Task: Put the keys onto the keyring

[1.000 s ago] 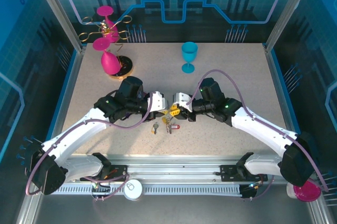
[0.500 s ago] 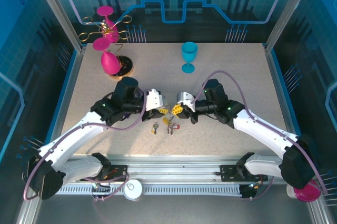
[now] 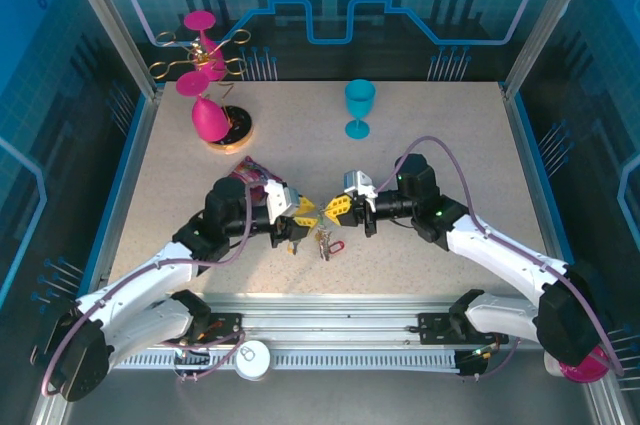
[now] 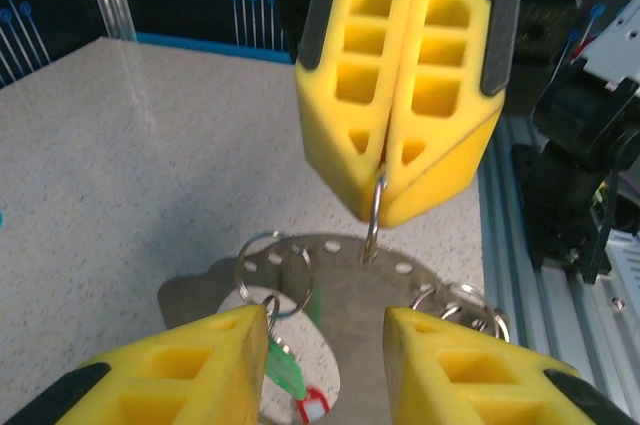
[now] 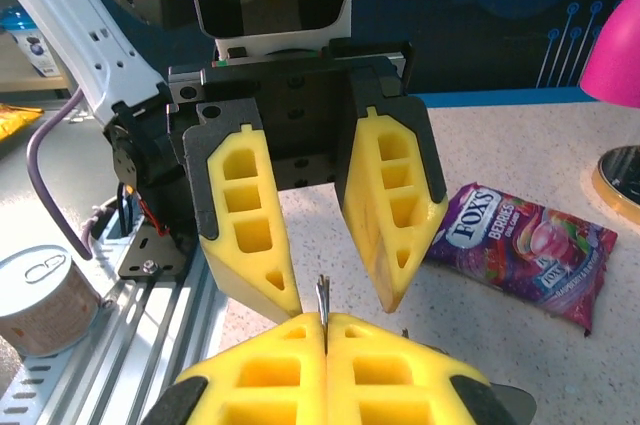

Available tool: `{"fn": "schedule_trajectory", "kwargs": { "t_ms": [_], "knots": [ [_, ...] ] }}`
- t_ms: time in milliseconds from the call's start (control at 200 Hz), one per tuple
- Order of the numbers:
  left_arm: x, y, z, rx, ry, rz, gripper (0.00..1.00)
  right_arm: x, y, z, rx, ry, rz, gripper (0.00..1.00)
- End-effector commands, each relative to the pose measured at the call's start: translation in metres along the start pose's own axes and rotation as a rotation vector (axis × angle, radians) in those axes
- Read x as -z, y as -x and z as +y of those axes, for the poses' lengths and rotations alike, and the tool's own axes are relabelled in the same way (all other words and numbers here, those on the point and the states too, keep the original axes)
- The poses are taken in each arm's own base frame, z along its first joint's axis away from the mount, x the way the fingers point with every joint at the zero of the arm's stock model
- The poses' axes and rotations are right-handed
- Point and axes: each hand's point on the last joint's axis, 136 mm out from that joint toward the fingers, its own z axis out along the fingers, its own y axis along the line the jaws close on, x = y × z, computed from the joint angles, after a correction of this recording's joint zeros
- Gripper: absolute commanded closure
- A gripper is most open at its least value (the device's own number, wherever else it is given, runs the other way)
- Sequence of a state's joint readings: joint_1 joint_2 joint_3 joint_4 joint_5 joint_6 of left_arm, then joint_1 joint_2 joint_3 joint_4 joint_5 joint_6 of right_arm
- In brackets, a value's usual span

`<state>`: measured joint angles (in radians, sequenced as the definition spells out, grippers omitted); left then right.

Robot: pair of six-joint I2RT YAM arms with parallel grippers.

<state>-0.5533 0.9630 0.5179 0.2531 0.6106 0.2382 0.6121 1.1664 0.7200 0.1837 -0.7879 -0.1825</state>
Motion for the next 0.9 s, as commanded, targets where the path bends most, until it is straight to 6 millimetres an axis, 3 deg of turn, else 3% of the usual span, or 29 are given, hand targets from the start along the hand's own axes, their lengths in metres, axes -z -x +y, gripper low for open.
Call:
{"fn": "schedule_trajectory", "kwargs": {
  "t_ms": [0,345,725,800,896],
  "knots": [
    [0.0,0.02,-0.01,-0.018,-0.053,-0.095,0.65,0.005,0.022,0.004,0.04,0.022,-0.086,1.0],
    [-0.002,0.023,-0.011,-0.025,-0.066,-0.121,0.7,0.002,0.026,0.006,0.036,0.044,-0.101,1.0],
    [-0.004,0.029,-0.01,-0.045,-0.07,-0.14,0.83,-0.006,0.02,0.009,0.026,0.067,-0.083,1.0],
    [-0.004,0.03,-0.01,-0.056,-0.07,-0.144,0.87,-0.007,0.016,0.008,0.022,0.064,-0.073,1.0],
    [-0.003,0.033,-0.009,-0.084,-0.059,-0.152,1.0,-0.007,0.011,0.006,0.018,0.047,-0.057,1.0]
  ]
}}
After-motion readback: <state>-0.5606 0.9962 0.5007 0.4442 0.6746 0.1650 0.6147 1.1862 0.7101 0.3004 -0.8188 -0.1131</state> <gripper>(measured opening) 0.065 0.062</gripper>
